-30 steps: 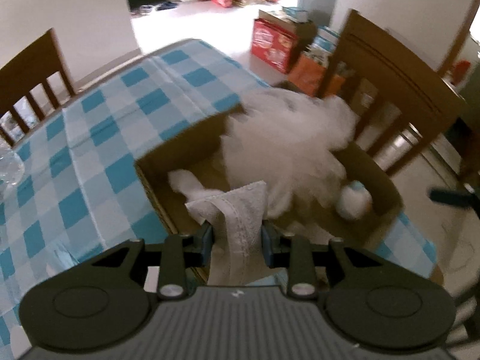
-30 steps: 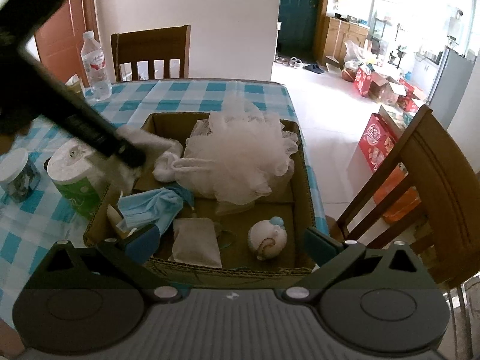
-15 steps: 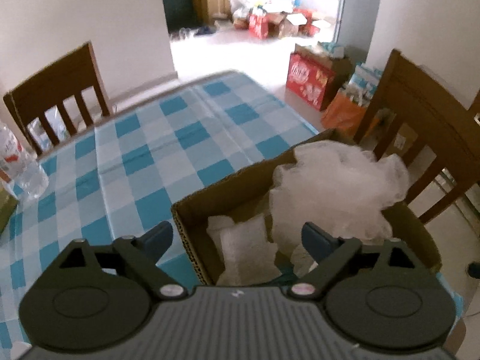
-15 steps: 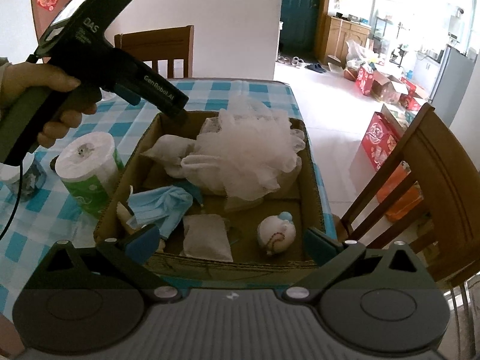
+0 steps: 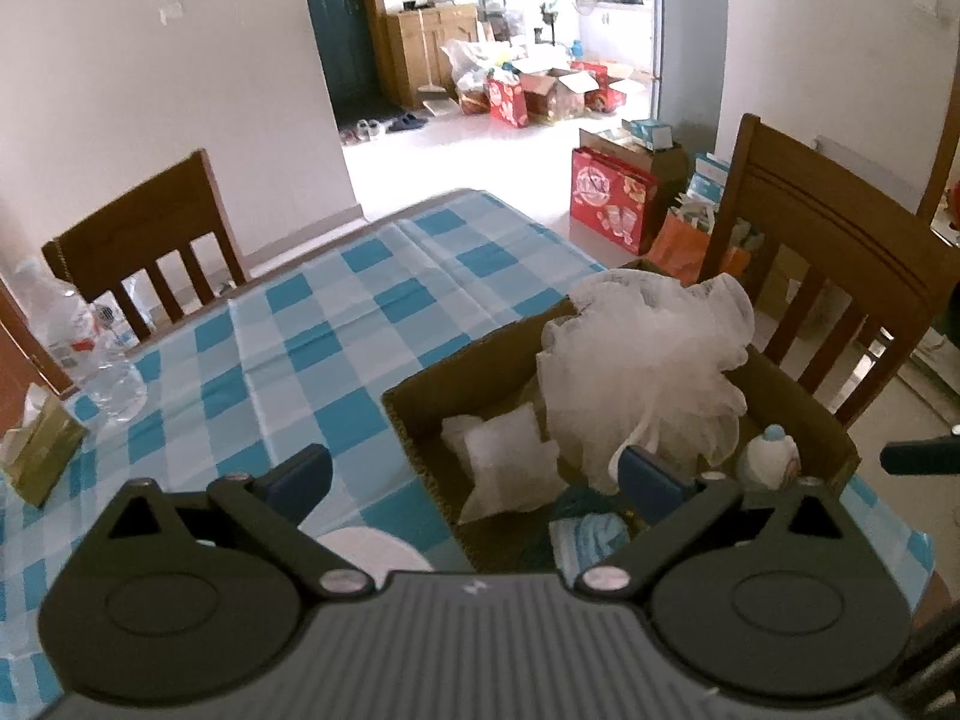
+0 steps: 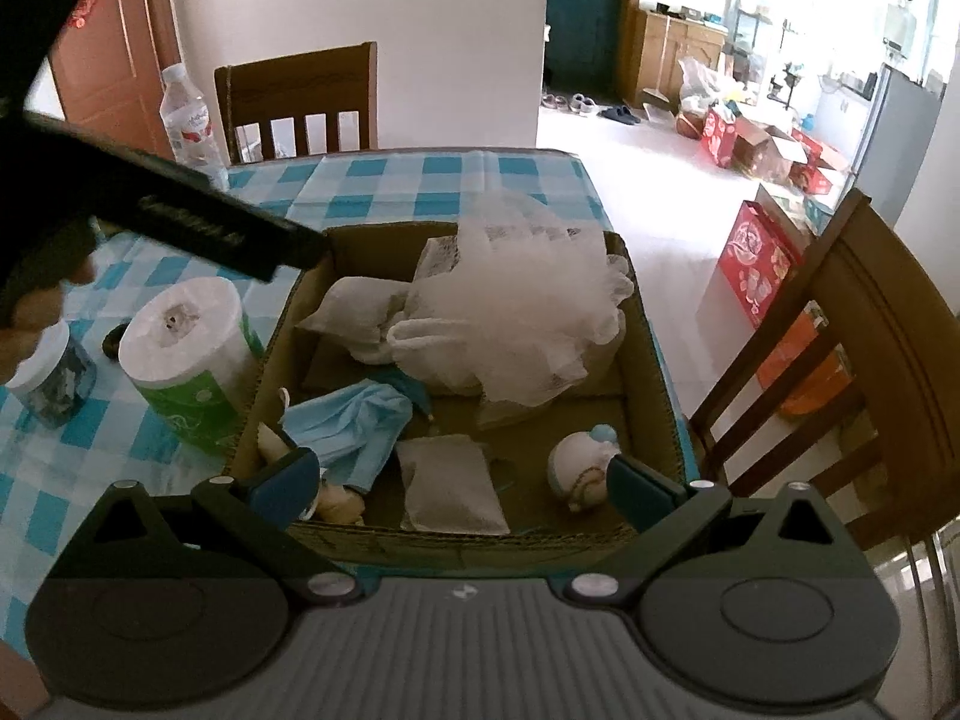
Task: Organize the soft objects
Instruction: 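Withdraw both grippers from the box back over the table, then reach the left gripper toward the brown hair tie while the right gripper approaches the blue mask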
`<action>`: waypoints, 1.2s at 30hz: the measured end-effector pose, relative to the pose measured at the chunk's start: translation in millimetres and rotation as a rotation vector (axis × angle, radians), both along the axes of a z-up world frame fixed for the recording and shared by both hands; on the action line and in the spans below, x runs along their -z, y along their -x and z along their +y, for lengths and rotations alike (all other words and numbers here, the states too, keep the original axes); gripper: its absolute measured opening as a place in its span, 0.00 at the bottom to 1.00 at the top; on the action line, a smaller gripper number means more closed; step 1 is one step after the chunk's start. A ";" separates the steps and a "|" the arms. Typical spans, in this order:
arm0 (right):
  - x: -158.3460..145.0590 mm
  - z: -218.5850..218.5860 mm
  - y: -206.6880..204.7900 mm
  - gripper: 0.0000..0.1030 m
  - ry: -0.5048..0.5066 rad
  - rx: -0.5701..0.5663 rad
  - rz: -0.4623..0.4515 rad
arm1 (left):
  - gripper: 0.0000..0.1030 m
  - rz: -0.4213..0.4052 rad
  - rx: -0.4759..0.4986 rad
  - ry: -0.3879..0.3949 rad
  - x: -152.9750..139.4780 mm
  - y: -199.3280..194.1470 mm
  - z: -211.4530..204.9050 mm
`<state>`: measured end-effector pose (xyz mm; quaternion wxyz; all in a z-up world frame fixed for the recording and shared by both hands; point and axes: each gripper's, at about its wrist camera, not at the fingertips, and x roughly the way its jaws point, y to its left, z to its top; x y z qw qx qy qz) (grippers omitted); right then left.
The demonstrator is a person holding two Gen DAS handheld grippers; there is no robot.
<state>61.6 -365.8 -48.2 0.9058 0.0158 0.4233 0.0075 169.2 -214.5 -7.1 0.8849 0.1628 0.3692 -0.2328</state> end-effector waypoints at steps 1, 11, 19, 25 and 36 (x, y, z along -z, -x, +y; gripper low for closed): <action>0.2 1.8 -0.4 1.00 0.000 0.005 0.005 | 0.98 -0.012 0.001 -0.004 -1.3 4.7 3.6; 1.1 17.4 0.3 1.00 -0.027 0.082 0.047 | 0.99 -0.035 -0.068 0.047 -3.2 56.1 58.1; -0.6 48.7 -0.2 1.00 -0.029 0.050 0.038 | 0.99 -0.012 -0.143 0.051 11.1 81.2 114.4; -6.8 90.7 -8.0 1.00 -0.011 -0.011 0.023 | 0.99 0.018 -0.130 0.008 19.7 76.4 163.8; -23.5 185.2 -37.0 1.00 0.030 -0.165 -0.007 | 0.99 0.036 0.065 -0.083 25.0 36.9 236.2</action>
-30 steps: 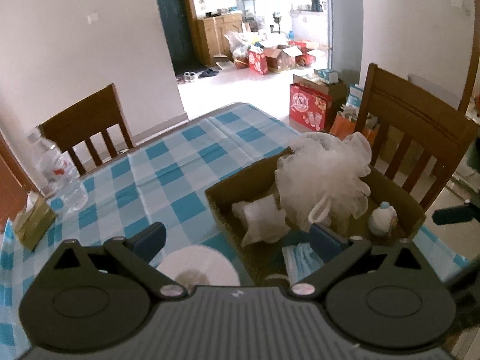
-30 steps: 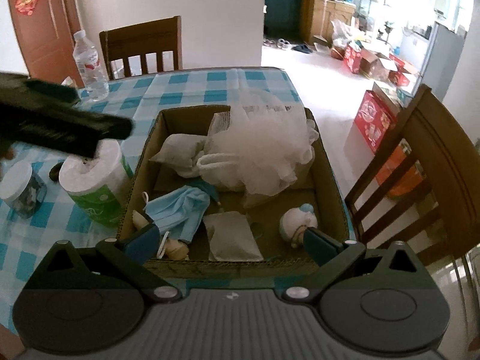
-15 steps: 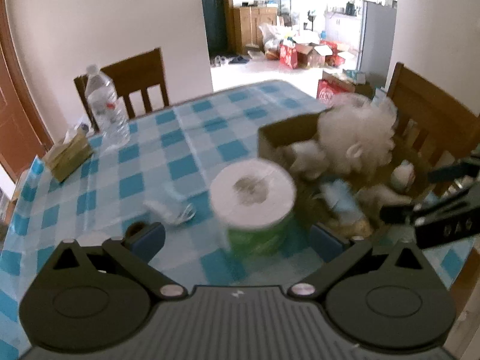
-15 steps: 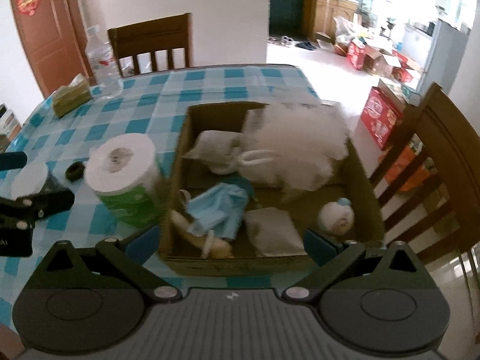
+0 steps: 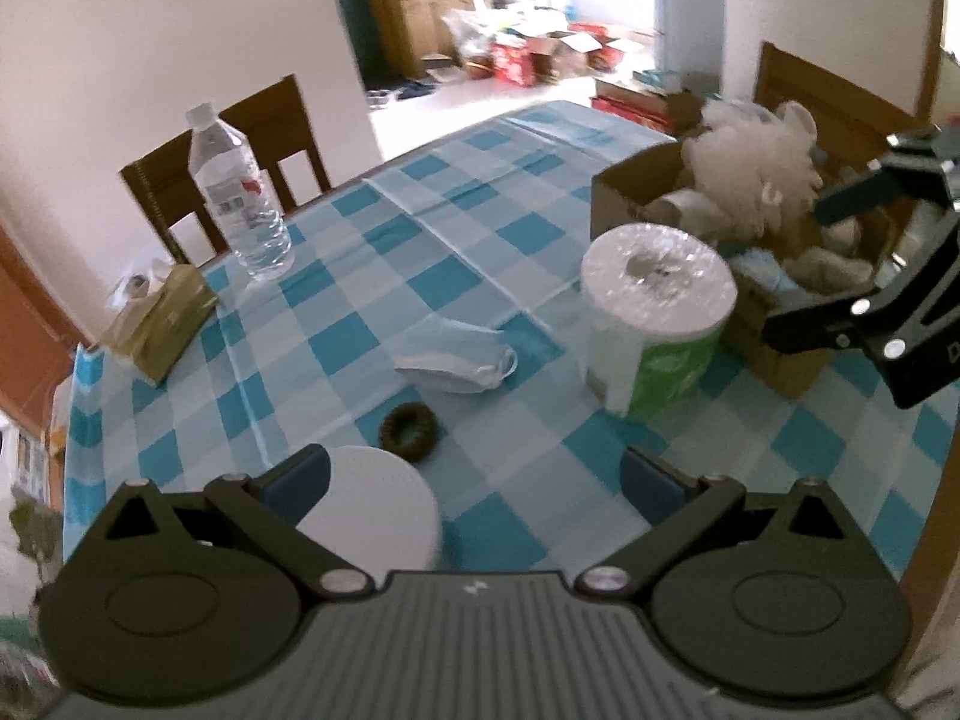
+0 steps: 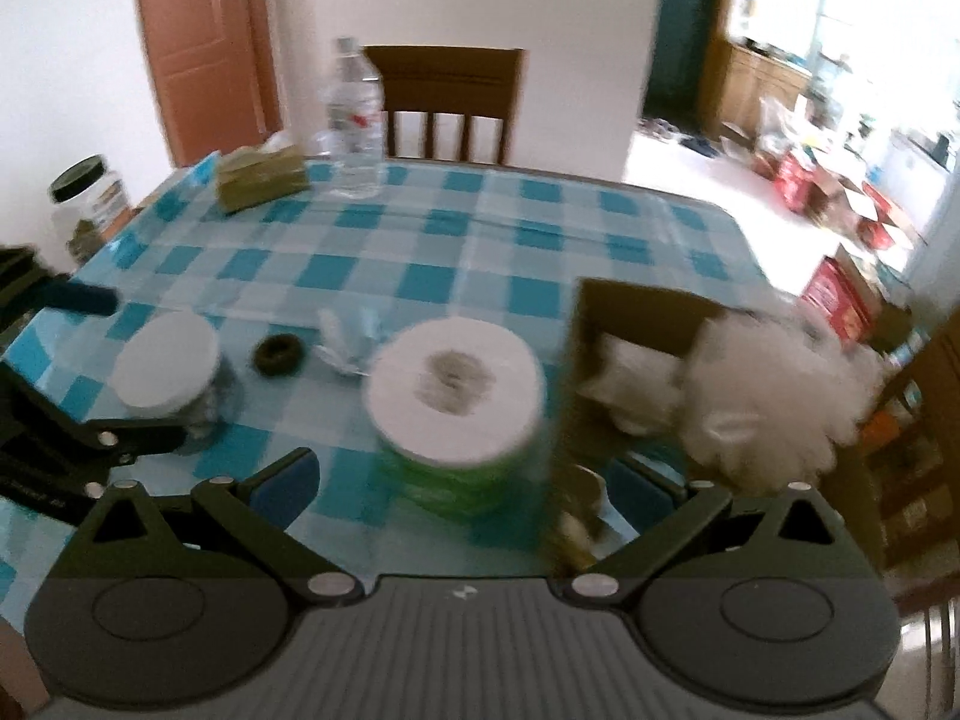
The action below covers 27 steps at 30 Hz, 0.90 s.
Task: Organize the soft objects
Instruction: 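Reach the left gripper toward the brown hair tie while the right gripper approaches the blue mask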
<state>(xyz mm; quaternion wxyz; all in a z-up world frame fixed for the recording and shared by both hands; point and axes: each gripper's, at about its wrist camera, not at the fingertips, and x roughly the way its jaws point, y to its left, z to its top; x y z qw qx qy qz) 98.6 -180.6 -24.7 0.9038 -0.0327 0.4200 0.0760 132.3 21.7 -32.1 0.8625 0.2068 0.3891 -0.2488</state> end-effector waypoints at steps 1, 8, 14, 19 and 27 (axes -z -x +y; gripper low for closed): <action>-0.9 7.2 -3.3 1.00 0.007 -0.012 -0.001 | 0.99 0.006 0.019 -0.005 0.7 -4.4 3.4; -8.8 45.5 -33.5 1.00 0.067 -0.147 0.012 | 0.99 0.066 0.087 -0.025 4.1 -39.7 14.9; -4.2 57.5 -82.5 1.00 0.047 -0.235 0.052 | 0.94 0.115 0.109 -0.059 14.3 -74.4 11.6; 9.3 63.1 -128.5 0.99 0.013 -0.265 0.113 | 0.86 0.161 0.111 -0.085 30.1 -103.7 4.9; 37.1 69.0 -191.5 0.96 -0.001 -0.294 0.259 | 0.72 0.257 0.154 -0.111 59.1 -143.2 -7.9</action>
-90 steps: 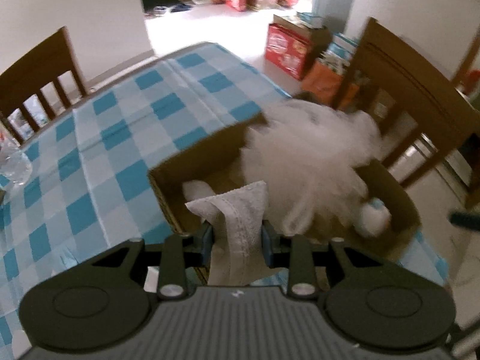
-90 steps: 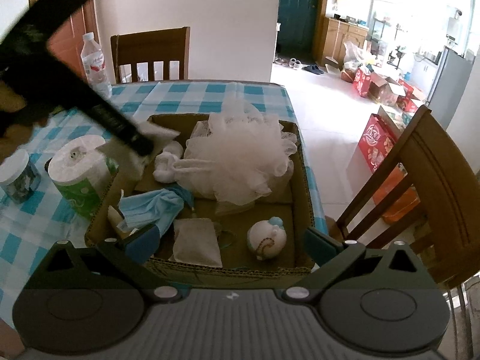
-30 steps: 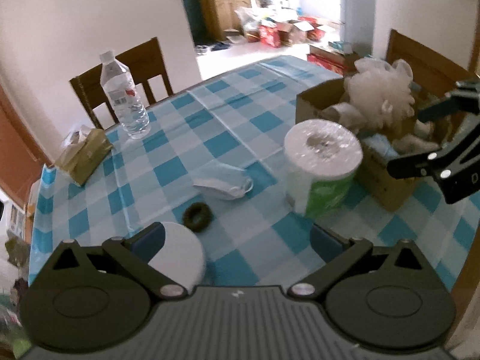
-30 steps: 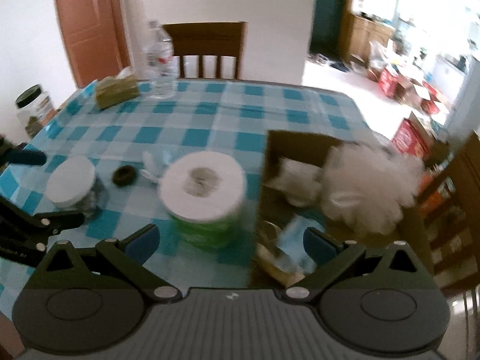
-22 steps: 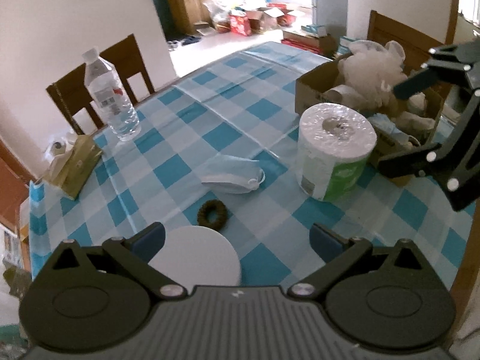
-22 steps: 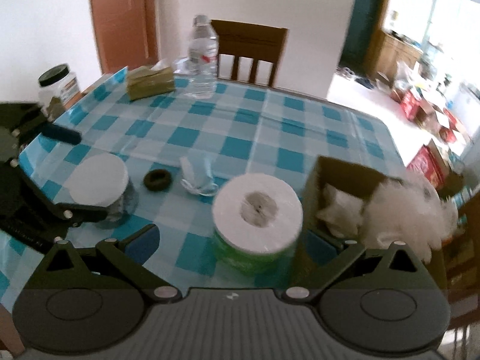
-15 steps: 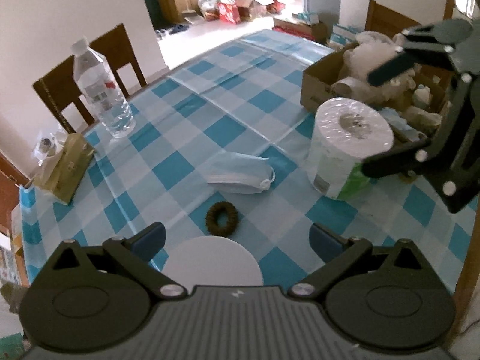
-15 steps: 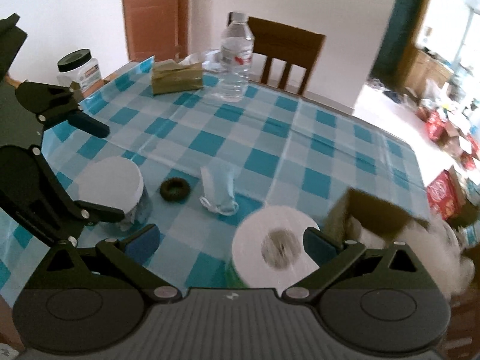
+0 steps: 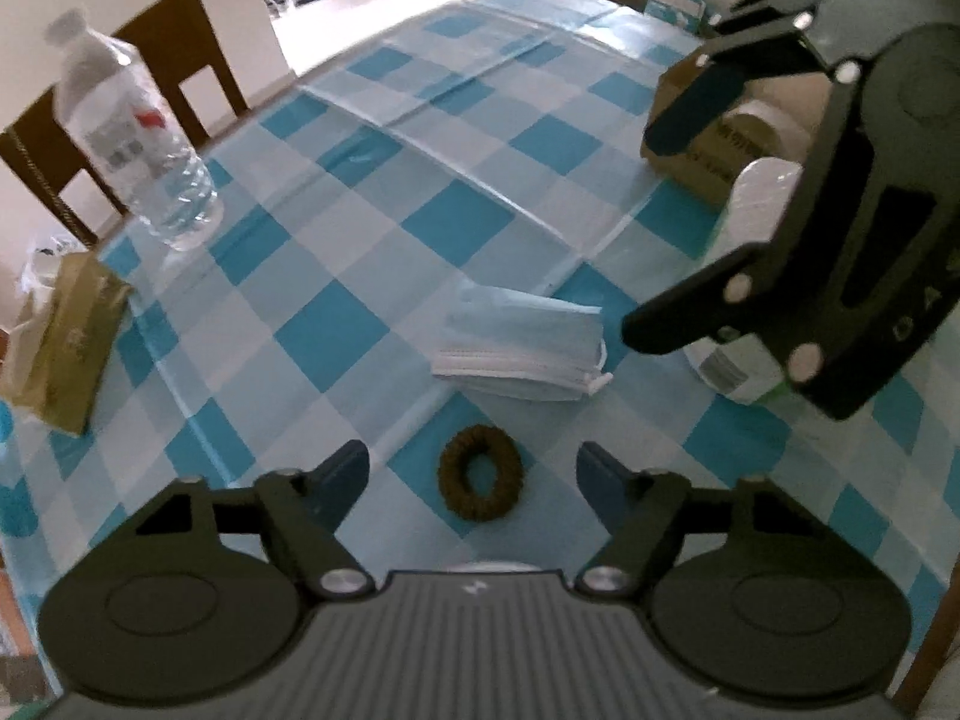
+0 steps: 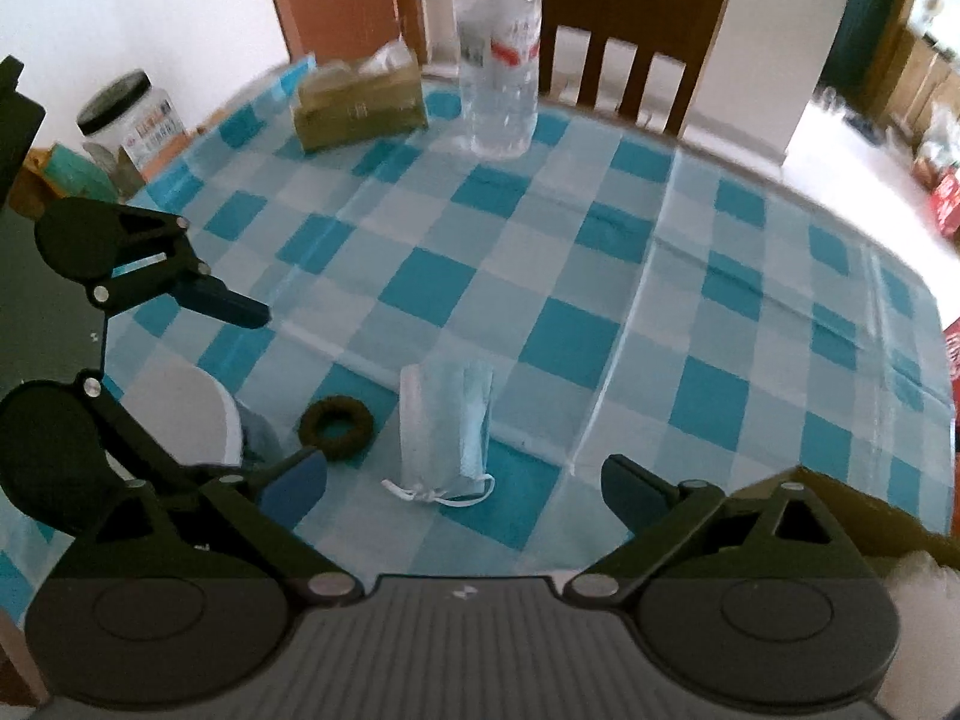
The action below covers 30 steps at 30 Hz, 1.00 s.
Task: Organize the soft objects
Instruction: 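Reach the left gripper toward the brown hair tie while the right gripper approaches the blue mask, then grasp the brown hair tie with the left gripper while the right gripper grasps the blue mask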
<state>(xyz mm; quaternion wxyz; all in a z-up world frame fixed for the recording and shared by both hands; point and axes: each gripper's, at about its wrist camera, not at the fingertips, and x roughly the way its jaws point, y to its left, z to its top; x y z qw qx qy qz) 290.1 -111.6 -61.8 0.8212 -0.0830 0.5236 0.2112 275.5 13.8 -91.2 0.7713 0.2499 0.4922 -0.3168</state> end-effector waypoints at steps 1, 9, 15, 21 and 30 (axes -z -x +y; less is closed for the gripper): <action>3.6 0.9 -6.1 0.96 0.005 -0.002 0.017 | 0.72 0.005 0.004 -0.010 3.7 -3.4 -1.8; 34.9 8.4 -45.6 0.93 0.039 -0.027 0.166 | 0.56 0.066 0.044 -0.033 26.6 -22.3 -9.0; 44.1 8.1 -57.7 0.93 0.035 -0.018 0.200 | 0.51 0.116 0.053 -0.042 41.0 -28.4 -12.9; 48.3 8.2 -62.7 0.93 0.042 -0.009 0.198 | 0.42 0.146 0.043 -0.072 53.2 -30.6 -13.0; 56.4 12.4 -67.6 0.92 0.013 0.012 0.230 | 0.29 0.130 -0.023 -0.069 51.6 -36.3 -5.1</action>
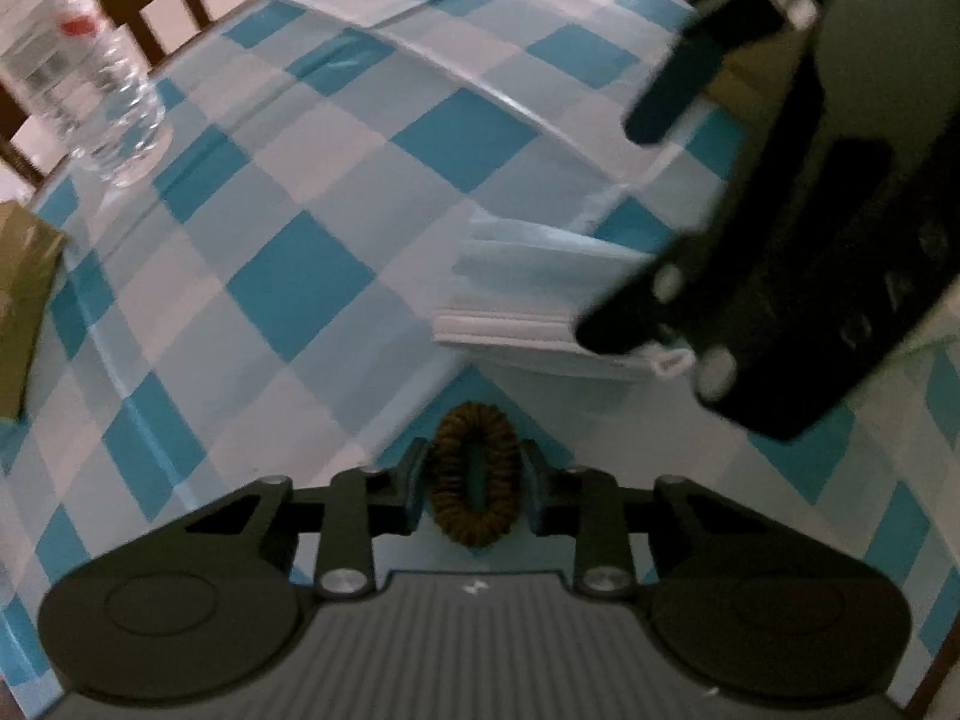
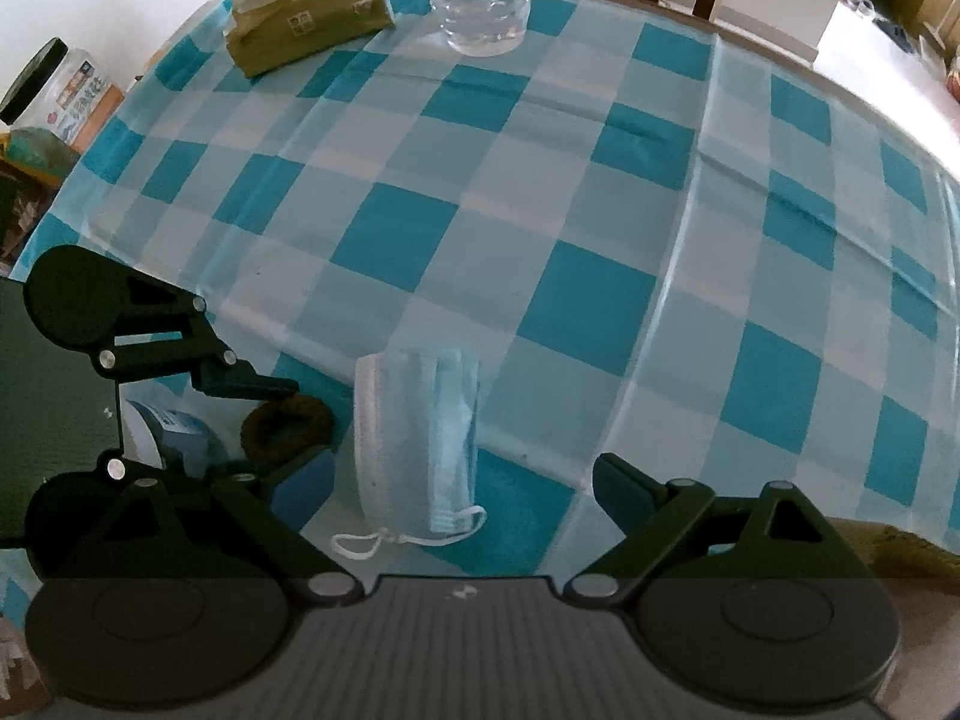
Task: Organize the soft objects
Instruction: 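Grasp the brown hair tie with the left gripper while the right gripper grasps the blue mask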
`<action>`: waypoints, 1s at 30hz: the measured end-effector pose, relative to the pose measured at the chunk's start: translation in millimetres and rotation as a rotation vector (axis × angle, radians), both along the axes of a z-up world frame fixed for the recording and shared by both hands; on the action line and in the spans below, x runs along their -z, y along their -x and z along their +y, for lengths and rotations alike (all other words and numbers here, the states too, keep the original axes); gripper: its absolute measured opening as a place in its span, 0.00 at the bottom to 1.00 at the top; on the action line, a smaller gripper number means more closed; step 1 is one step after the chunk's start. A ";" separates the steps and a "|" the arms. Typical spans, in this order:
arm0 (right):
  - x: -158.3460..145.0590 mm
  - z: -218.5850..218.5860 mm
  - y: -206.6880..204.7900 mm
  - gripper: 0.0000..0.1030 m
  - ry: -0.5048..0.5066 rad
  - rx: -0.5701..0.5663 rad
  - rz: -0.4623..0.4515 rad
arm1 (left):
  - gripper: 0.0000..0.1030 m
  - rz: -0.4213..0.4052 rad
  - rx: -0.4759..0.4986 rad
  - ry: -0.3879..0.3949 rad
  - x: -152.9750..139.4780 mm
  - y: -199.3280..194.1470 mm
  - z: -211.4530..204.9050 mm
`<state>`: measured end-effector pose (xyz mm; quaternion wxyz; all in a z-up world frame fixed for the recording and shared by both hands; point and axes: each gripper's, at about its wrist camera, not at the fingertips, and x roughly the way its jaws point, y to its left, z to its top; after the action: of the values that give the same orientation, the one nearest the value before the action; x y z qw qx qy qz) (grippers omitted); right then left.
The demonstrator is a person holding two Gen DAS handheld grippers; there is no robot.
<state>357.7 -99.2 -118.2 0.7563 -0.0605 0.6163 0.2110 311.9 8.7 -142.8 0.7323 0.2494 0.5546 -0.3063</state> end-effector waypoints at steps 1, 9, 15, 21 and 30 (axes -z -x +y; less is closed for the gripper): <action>1.6 2.0 0.1 0.90 0.000 -0.004 0.005 | 0.29 0.000 -0.012 -0.001 -0.1 -1.7 2.6; 19.5 20.5 -3.1 0.86 0.043 -0.031 0.030 | 0.29 0.003 -0.048 0.000 0.2 -6.9 12.9; 29.0 30.5 -4.8 0.79 0.069 -0.040 0.021 | 0.29 0.007 -0.062 0.005 -0.1 -6.9 13.3; 36.2 37.0 -1.4 0.67 0.109 -0.066 0.011 | 0.29 0.011 -0.072 0.011 -0.1 -7.6 14.7; 32.2 33.0 0.9 0.38 0.108 -0.055 -0.018 | 0.25 0.005 -0.092 0.019 -2.4 -7.4 16.9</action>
<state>356.8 -66.2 -150.4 0.7514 -0.1200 0.6180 0.1978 319.3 25.6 -140.4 0.7466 0.2159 0.5644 -0.2783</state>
